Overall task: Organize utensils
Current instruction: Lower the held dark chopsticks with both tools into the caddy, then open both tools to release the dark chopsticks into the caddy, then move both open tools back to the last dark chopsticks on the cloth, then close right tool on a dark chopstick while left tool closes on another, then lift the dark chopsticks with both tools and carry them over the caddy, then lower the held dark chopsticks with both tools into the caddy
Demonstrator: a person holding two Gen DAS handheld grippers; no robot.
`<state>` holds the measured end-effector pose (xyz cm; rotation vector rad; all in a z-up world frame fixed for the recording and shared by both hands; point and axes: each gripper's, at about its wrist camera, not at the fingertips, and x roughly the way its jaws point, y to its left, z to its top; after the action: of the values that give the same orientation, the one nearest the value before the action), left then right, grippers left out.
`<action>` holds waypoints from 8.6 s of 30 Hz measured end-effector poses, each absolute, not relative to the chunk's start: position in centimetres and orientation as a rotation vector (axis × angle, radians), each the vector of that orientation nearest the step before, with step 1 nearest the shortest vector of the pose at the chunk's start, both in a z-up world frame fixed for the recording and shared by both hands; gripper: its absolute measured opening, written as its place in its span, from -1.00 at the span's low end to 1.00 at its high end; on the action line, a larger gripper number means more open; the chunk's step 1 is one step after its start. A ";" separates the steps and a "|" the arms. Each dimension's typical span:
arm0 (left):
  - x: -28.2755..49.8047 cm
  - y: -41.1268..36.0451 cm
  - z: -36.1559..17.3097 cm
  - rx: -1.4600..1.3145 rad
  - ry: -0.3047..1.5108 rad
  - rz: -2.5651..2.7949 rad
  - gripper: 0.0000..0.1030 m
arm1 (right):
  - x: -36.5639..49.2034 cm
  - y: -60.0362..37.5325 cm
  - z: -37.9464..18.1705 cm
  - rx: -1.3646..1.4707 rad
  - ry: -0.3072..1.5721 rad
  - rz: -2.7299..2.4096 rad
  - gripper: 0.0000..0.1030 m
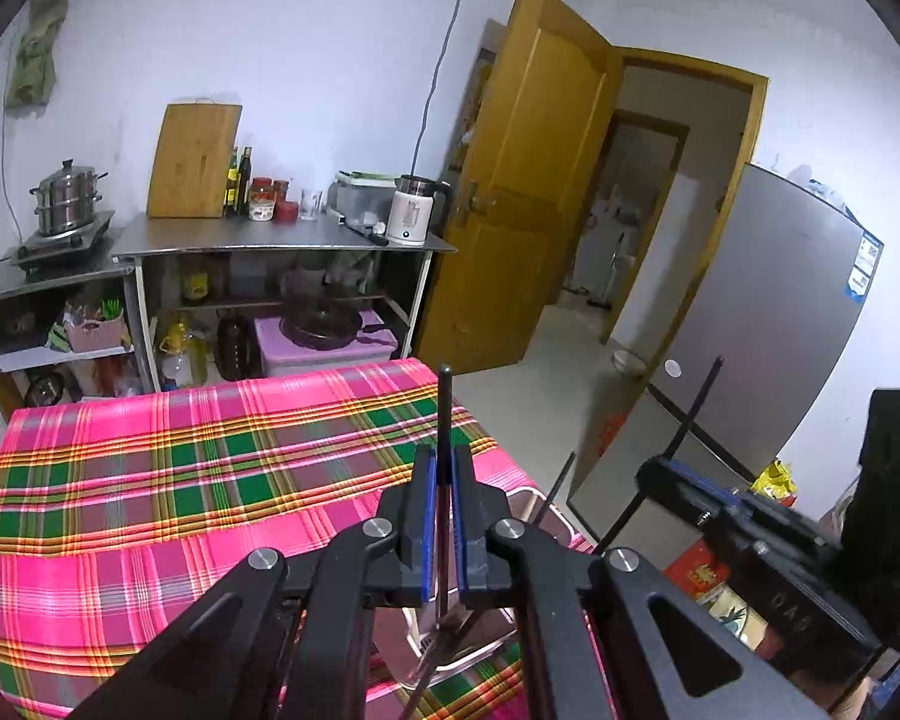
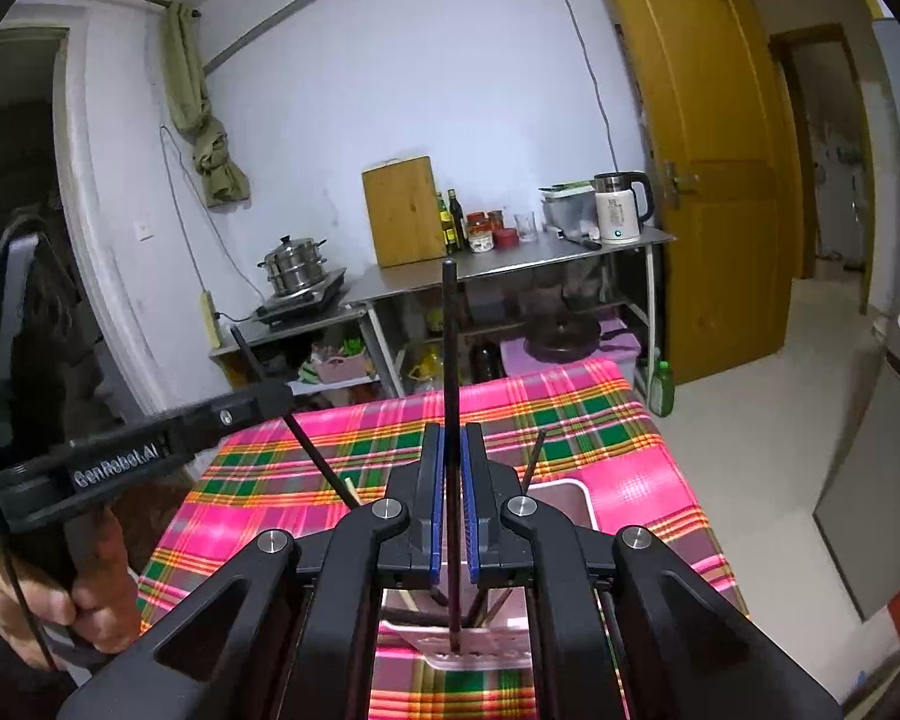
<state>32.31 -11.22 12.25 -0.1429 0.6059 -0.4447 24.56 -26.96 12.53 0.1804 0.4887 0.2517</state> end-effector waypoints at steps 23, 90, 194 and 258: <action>32.4 -12.0 9.0 -0.106 0.661 -0.465 -0.91 | 26.5 -25.6 9.3 0.127 0.558 0.249 -0.89; 18.3 -1.3 -3.6 -0.159 0.847 -0.265 -0.68 | 14.4 -20.2 0.3 0.063 0.753 0.353 -0.55; 25.2 5.2 -10.8 -0.136 0.951 -0.018 -0.90 | 27.4 -7.0 -9.7 -0.020 1.027 0.472 -0.89; 20.3 -8.8 7.2 -0.113 0.711 -0.482 -0.91 | 16.7 -24.5 7.3 0.191 0.645 0.331 -0.89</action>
<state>20.32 -8.78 7.17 -0.1126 0.7112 -0.4816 16.71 -24.54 7.33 0.1910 0.6447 0.3313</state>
